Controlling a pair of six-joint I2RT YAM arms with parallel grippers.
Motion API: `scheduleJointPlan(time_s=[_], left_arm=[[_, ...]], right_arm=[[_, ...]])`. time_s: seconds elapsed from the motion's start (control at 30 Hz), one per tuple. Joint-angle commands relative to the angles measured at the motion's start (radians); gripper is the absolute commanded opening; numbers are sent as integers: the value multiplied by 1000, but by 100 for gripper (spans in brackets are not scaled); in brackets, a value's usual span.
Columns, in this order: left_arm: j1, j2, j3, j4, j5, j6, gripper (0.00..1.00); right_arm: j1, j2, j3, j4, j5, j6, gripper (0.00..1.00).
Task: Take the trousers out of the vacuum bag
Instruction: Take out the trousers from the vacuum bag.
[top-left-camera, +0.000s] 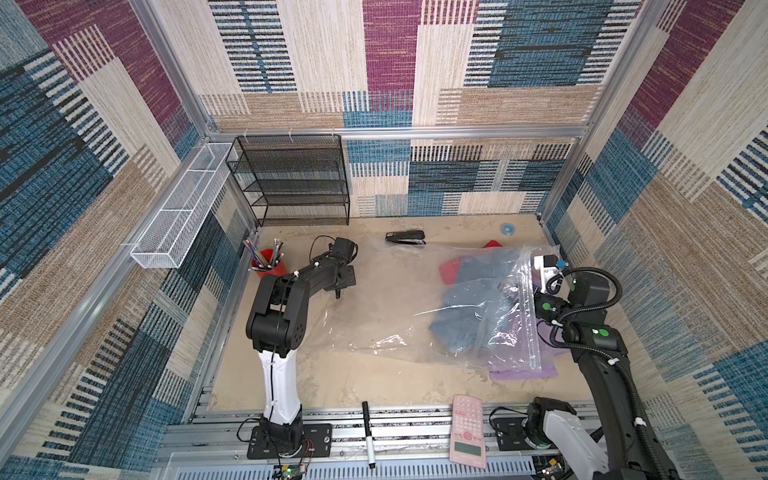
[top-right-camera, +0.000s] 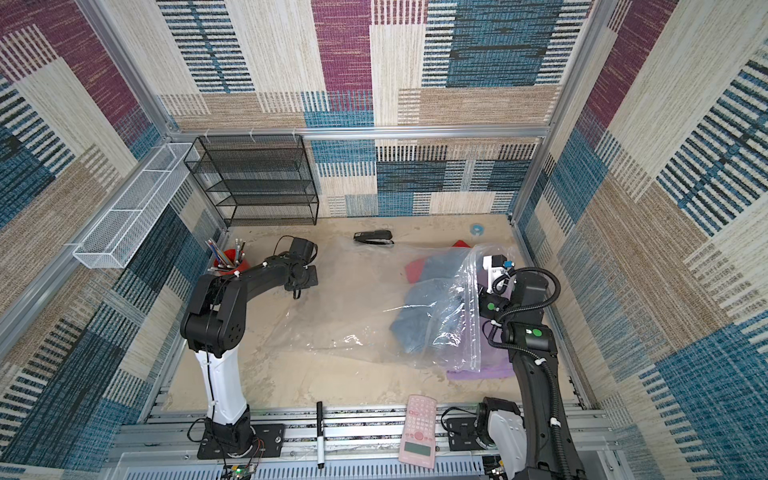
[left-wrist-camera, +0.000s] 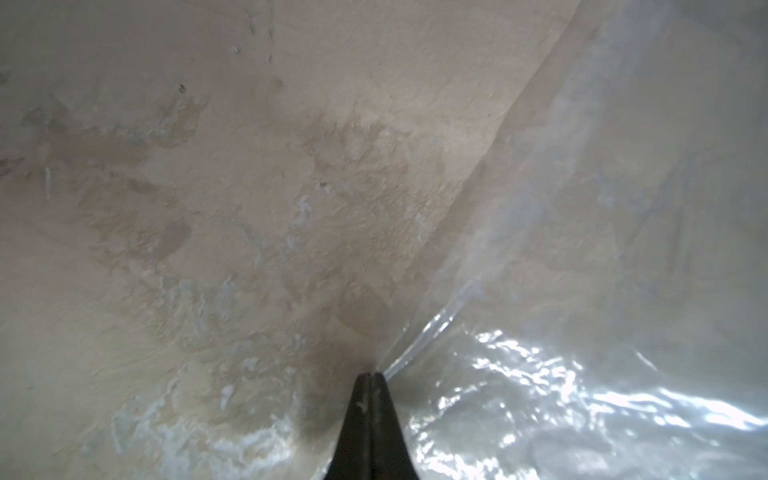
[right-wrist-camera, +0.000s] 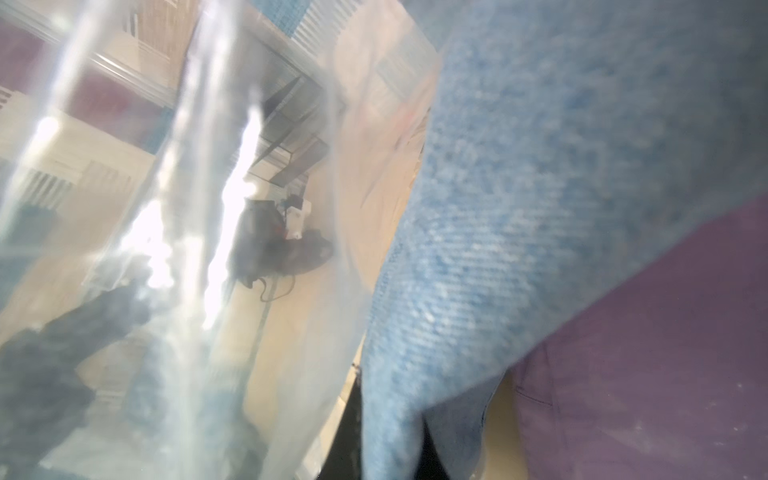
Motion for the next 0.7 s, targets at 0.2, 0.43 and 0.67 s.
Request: scheduleJointPlan(time_s=[0.2, 0.43, 0.67], left_arm=[[42, -18, -24, -75, 20, -15, 0], [50, -22, -15, -71, 27, -18, 0], [59, -26, -6, -67, 39, -20, 0]], right_arm=[[-24, -33, 210, -37, 48, -48, 0], [-23, -19, 463, -189, 186, -106, 0], [-24, -41, 416, -137, 272, -98, 0]])
